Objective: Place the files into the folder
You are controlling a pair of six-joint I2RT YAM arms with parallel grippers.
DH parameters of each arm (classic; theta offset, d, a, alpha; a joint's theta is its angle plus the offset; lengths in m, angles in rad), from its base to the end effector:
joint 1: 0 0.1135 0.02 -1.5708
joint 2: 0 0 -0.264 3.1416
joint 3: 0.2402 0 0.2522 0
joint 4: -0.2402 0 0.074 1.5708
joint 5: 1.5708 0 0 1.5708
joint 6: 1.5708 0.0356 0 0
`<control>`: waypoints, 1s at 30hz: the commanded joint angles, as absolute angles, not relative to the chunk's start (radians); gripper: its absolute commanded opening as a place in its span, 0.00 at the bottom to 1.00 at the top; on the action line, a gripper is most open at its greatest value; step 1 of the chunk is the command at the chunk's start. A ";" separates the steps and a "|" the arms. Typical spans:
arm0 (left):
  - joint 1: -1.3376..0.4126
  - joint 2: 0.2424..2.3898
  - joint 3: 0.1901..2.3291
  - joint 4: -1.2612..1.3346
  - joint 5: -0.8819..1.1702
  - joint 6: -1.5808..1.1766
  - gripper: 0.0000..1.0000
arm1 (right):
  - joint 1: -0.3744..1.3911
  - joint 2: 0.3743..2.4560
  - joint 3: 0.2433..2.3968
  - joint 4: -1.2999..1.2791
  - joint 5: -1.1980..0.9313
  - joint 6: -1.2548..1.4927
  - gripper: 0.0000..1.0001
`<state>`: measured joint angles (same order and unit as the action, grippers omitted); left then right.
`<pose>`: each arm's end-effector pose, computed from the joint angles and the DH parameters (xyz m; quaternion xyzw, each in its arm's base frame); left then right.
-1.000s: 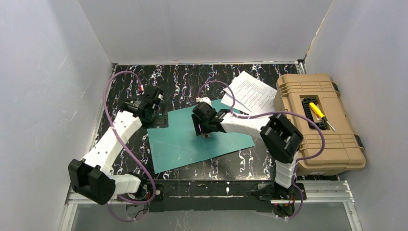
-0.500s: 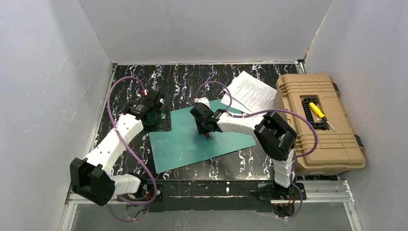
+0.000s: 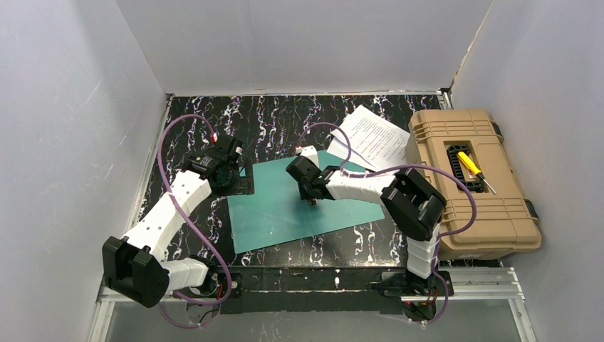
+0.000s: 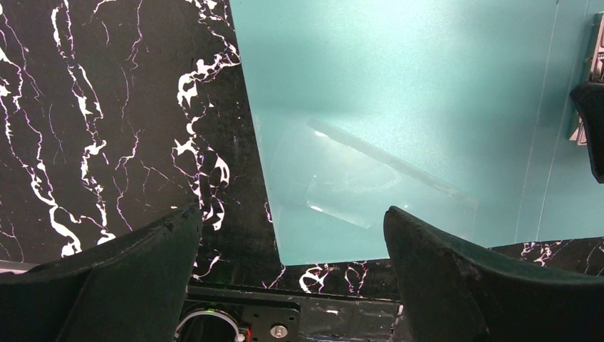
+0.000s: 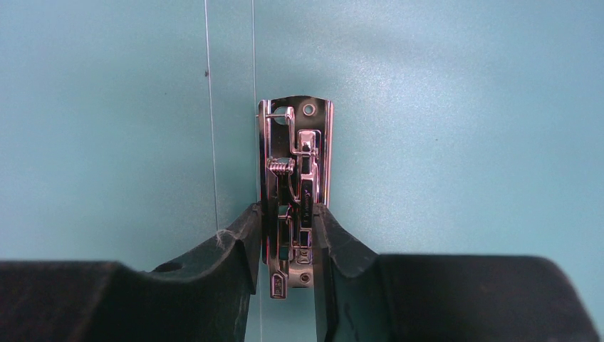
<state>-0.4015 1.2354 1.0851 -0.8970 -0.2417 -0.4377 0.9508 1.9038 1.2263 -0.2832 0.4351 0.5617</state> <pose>0.2229 -0.0854 0.2914 -0.0485 0.9582 0.0017 0.2820 0.2421 0.3133 0.1691 -0.1164 0.9263 0.0515 0.3546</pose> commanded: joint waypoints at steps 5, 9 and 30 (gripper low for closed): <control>-0.398 1.195 1.065 -0.902 -0.229 -0.435 0.98 | 0.960 1.832 1.108 -0.314 0.492 0.688 0.01; -0.398 1.188 1.058 -0.902 -0.226 -0.436 0.98 | 0.966 1.820 1.093 -0.289 0.482 0.722 0.04; -0.398 1.174 1.042 -0.902 -0.221 -0.431 0.98 | 0.945 1.677 1.339 -0.477 0.613 0.468 0.77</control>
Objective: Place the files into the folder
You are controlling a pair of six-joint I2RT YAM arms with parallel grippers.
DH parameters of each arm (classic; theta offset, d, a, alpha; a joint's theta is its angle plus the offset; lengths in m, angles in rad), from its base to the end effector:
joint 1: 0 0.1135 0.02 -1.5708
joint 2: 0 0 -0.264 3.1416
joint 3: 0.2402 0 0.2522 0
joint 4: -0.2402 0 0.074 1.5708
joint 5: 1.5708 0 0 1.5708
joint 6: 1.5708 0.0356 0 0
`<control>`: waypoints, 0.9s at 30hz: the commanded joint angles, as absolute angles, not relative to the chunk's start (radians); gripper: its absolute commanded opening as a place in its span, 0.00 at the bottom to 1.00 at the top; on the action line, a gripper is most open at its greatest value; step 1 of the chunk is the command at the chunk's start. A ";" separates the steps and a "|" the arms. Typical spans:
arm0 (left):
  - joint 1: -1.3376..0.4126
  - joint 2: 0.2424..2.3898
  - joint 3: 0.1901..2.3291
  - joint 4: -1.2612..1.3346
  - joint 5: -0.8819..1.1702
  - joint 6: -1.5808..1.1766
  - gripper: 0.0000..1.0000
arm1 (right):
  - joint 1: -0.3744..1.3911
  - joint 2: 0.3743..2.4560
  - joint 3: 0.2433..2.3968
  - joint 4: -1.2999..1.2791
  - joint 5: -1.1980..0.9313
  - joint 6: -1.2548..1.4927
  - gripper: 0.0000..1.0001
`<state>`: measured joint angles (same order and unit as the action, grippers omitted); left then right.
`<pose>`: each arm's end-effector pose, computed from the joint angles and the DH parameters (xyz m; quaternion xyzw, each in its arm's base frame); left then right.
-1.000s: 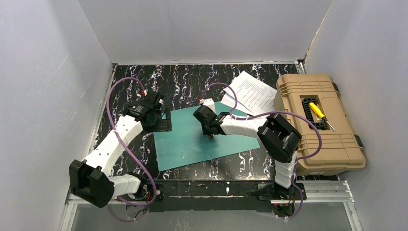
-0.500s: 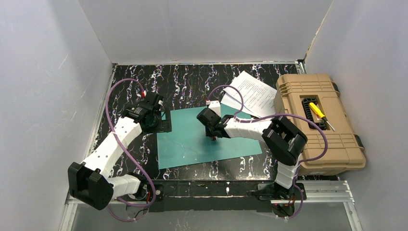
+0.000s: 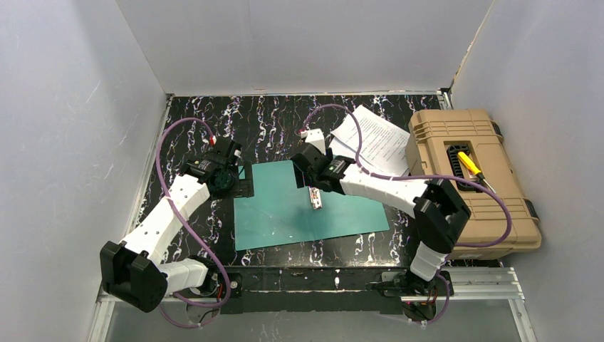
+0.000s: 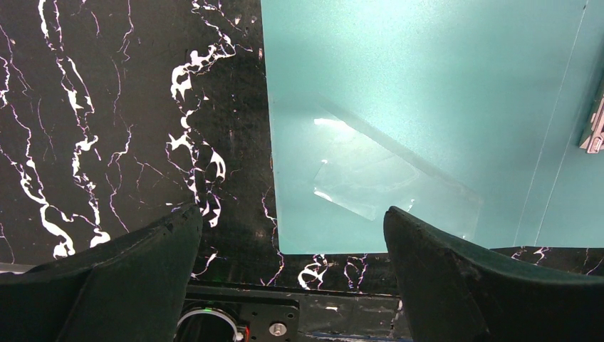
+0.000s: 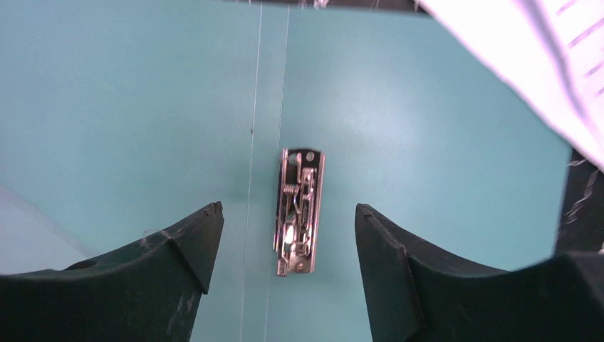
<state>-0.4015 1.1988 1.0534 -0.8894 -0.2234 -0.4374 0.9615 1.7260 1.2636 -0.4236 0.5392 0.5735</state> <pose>0.2154 -0.0829 0.2898 -0.0467 0.9576 -0.0090 0.2841 0.2284 0.2954 0.2378 -0.0873 0.9081 0.0441 0.4071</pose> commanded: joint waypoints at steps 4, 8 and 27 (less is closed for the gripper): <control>-0.398 1.167 1.040 -0.900 -0.220 -0.431 0.98 | 0.900 1.704 1.407 -0.507 0.625 0.368 0.88; -0.398 1.166 1.036 -0.900 -0.218 -0.432 0.98 | 0.847 1.769 1.480 -0.541 0.631 0.277 0.91; -0.399 1.181 1.029 -0.899 -0.226 -0.431 0.98 | 0.598 2.151 1.729 -0.475 0.541 0.099 0.83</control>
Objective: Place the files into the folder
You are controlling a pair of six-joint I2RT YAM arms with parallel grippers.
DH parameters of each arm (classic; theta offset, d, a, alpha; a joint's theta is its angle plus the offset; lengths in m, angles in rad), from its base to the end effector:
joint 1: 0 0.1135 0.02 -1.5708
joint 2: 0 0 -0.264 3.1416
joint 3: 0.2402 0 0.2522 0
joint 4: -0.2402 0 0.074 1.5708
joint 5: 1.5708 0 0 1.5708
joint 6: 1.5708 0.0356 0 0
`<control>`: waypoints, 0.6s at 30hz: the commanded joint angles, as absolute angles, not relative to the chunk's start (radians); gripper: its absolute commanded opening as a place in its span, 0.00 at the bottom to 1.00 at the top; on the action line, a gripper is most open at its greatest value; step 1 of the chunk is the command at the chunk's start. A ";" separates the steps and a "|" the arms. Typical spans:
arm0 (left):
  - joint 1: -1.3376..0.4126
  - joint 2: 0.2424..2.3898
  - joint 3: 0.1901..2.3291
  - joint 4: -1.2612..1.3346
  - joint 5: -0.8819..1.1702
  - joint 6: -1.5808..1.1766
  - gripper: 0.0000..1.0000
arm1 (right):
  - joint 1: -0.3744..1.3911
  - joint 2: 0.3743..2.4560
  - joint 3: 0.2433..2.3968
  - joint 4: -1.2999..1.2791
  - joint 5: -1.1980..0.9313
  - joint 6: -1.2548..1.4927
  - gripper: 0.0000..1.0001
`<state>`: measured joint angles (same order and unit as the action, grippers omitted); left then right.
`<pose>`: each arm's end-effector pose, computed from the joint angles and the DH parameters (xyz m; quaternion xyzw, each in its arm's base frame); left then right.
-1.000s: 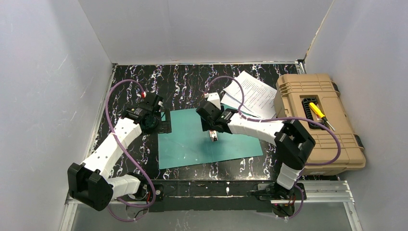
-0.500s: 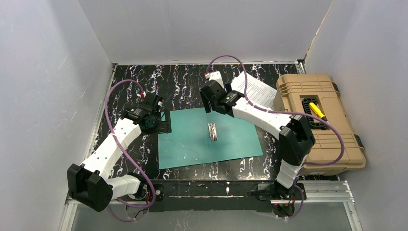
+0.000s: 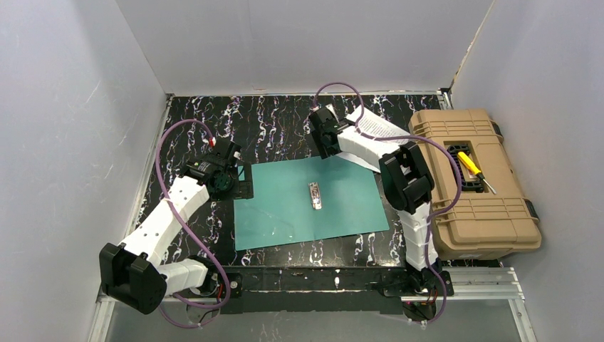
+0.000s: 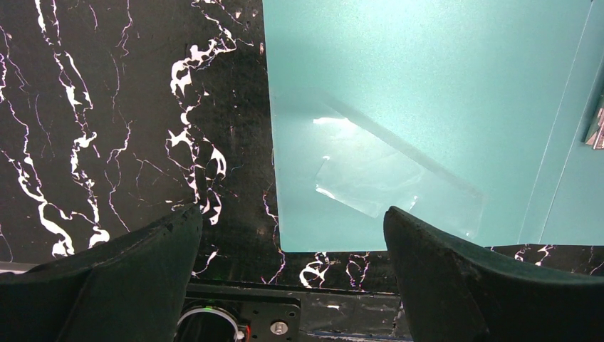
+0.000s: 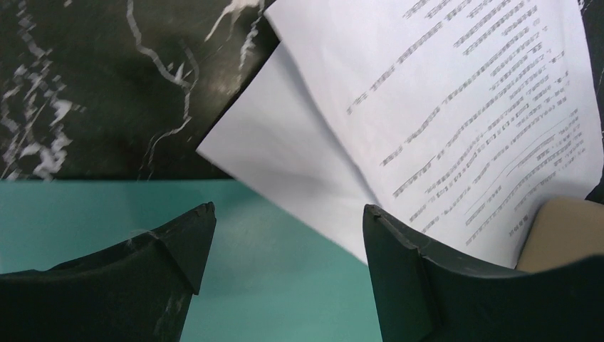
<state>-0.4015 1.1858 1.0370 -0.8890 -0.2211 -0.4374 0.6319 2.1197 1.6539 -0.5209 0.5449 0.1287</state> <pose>0.2122 -0.0816 0.2875 -0.0463 0.9581 -0.0094 0.2824 0.3830 0.2575 0.1952 -0.1546 0.9126 -0.1364 0.3531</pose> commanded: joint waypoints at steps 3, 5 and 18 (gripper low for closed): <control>-0.398 1.190 1.029 -0.899 -0.225 -0.431 0.98 | 0.581 2.187 1.759 -0.457 0.557 0.088 0.80; -0.398 1.194 1.029 -0.897 -0.221 -0.431 0.98 | 0.572 2.212 1.785 -0.457 0.565 0.085 0.79; -0.398 1.213 1.029 -0.897 -0.219 -0.423 0.98 | 0.547 2.305 1.846 -0.432 0.666 0.057 0.63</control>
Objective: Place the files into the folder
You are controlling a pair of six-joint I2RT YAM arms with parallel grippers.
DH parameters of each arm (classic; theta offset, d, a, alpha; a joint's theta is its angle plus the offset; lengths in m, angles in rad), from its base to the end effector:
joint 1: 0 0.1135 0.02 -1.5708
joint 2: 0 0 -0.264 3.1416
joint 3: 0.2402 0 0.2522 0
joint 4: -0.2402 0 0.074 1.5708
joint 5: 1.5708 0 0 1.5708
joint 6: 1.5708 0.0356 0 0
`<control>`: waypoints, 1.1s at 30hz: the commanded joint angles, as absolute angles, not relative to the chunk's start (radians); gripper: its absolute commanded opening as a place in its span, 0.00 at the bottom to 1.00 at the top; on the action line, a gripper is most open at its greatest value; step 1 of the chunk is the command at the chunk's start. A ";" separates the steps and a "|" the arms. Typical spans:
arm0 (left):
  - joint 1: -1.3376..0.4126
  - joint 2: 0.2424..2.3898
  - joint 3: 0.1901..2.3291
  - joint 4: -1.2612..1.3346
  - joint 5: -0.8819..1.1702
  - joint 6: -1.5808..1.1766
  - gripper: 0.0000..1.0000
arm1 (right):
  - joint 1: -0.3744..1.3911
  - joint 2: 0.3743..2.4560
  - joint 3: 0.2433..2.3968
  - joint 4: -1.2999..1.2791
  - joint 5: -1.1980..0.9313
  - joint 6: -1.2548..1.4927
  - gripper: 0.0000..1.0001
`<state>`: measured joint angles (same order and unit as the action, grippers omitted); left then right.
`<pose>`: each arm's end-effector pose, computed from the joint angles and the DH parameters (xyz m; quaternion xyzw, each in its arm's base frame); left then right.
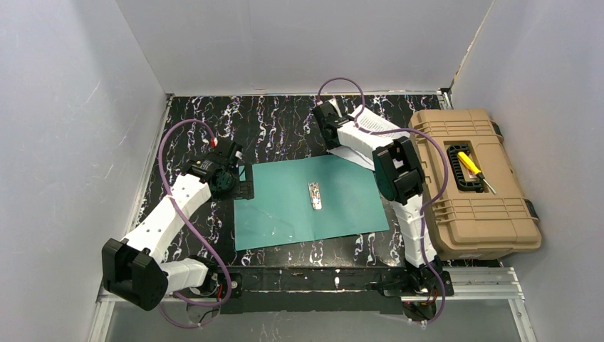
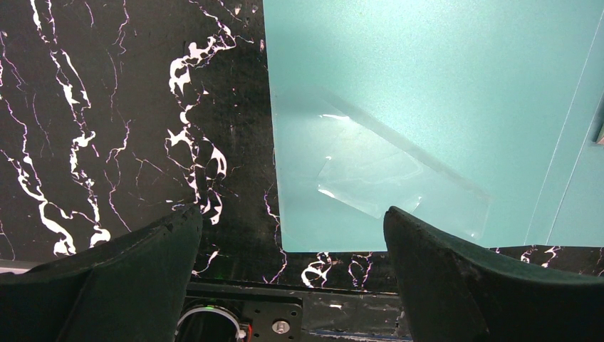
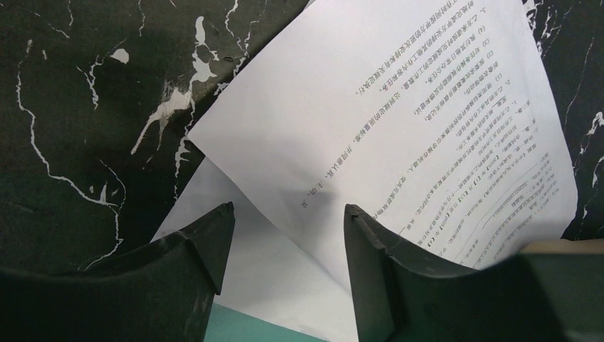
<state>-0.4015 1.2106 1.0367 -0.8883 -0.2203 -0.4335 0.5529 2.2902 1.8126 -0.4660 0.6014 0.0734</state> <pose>0.2162 -0.0833 0.2823 -0.0430 0.9614 -0.0041 0.2717 0.4359 0.2453 0.1691 -0.1270 0.9043 -0.1773 0.3671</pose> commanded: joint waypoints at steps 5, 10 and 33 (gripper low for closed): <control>-0.398 1.210 1.029 -0.897 -0.222 -0.423 0.98 | 0.546 2.309 1.830 -0.417 0.710 0.057 0.59; -0.399 1.207 1.029 -0.898 -0.225 -0.425 0.98 | 0.546 2.313 1.808 -0.388 0.747 0.053 0.52; -0.397 1.189 1.026 -0.897 -0.249 -0.434 0.98 | 0.552 2.072 1.631 -0.316 0.502 0.045 0.01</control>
